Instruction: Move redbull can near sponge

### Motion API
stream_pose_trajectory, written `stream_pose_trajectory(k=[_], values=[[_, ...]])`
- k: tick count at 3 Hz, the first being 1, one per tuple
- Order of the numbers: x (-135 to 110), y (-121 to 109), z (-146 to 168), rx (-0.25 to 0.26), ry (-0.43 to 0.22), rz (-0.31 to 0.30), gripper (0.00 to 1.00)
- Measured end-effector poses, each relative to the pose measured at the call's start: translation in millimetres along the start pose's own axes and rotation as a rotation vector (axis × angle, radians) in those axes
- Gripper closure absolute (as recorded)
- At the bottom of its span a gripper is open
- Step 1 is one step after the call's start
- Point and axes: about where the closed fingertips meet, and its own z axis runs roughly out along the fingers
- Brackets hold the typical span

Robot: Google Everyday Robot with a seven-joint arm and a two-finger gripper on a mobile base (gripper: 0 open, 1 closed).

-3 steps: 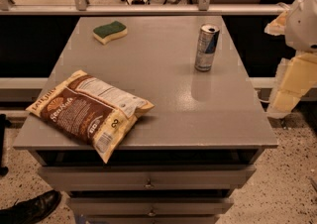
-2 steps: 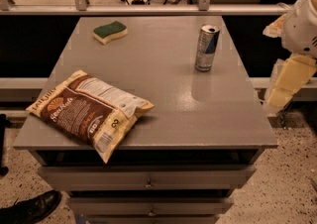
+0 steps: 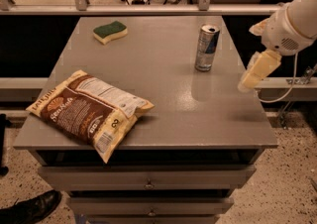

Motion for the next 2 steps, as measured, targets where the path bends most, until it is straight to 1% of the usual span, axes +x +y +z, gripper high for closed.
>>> stream_pose_trajectory(k=[1,2], values=[[-11.6,-34.4,29.6,0.020,-0.104,0.055,0.00],[-32.8,-65.6,59.7,0.016,-0.255,0.153,0.00]])
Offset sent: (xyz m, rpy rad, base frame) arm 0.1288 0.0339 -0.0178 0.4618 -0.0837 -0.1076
